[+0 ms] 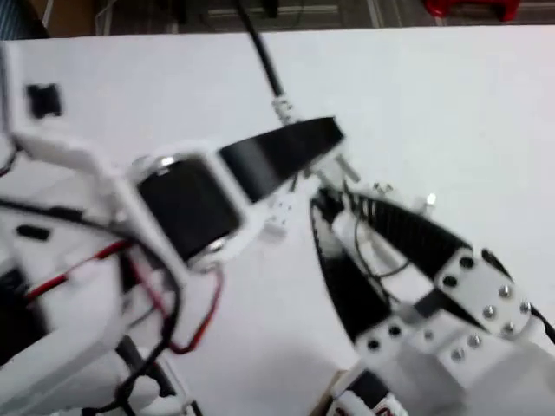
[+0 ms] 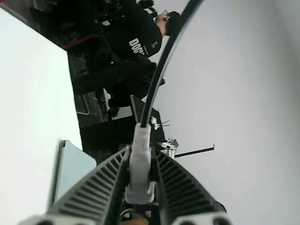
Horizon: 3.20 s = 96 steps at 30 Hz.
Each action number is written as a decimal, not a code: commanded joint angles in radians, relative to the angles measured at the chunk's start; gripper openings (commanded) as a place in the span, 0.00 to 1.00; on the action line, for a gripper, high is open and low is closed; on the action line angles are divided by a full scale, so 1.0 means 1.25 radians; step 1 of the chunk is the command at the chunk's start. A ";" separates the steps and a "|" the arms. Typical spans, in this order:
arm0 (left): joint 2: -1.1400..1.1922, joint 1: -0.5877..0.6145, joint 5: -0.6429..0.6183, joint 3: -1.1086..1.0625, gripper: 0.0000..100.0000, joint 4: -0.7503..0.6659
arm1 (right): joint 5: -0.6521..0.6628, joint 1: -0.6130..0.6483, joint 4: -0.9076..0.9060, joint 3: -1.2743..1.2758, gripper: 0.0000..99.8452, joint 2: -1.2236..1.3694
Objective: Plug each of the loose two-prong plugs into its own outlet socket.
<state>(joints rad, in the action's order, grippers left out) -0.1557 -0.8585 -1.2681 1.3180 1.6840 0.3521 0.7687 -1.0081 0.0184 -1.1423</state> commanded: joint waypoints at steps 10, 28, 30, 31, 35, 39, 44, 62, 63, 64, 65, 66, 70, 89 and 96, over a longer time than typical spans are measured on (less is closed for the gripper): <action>-0.034 -0.012 0.001 -0.010 0.02 -0.005 | -0.001 -0.184 0.273 0.222 0.02 -0.001; -0.087 -0.007 0.000 0.037 0.02 -0.009 | -0.001 -0.316 0.522 0.411 0.02 -0.001; -0.087 -0.007 0.000 0.037 0.02 -0.009 | -0.001 -0.330 0.544 0.425 0.02 -0.001; -0.087 -0.007 0.000 0.037 0.02 -0.009 | -0.001 -0.334 0.551 0.427 0.02 -0.001; -0.087 -0.007 0.000 0.037 0.02 -0.009 | -0.001 -0.359 0.557 0.431 0.02 -0.001; -0.087 -0.007 0.000 0.037 0.02 -0.009 | -0.001 -0.386 0.565 0.432 0.02 0.001; -0.087 -0.007 0.000 0.039 0.02 -0.009 | -0.001 -0.409 0.596 0.446 0.02 0.015; -0.080 -0.004 0.001 0.037 0.02 -0.009 | -0.001 -0.288 0.490 0.470 0.02 -0.289; -0.080 -0.004 0.001 0.037 0.02 -0.009 | -0.001 -0.261 0.474 0.470 0.02 -0.319; -0.080 -0.006 0.001 0.037 0.02 -0.009 | -0.001 -0.235 0.463 0.470 0.02 -0.344; -0.080 -0.006 0.001 0.037 0.02 -0.009 | -0.001 -0.219 0.456 0.471 0.02 -0.365; -0.080 -0.007 0.001 0.037 0.02 -0.009 | -0.001 -0.208 0.455 0.473 0.02 -0.376; -0.079 -0.008 0.001 0.018 0.02 -0.011 | -0.001 -0.213 0.454 0.471 0.02 -0.385; -0.080 -0.121 0.027 -0.085 0.02 -0.033 | -0.118 -0.214 0.700 0.642 0.02 -0.263; -0.087 -0.121 0.031 -0.085 0.02 -0.032 | -0.120 -0.247 0.747 0.644 0.02 -0.165</action>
<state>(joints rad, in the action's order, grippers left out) -0.2447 -0.9766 -1.2375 1.2121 1.6625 0.2079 0.5079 -0.1043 0.8086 -1.4584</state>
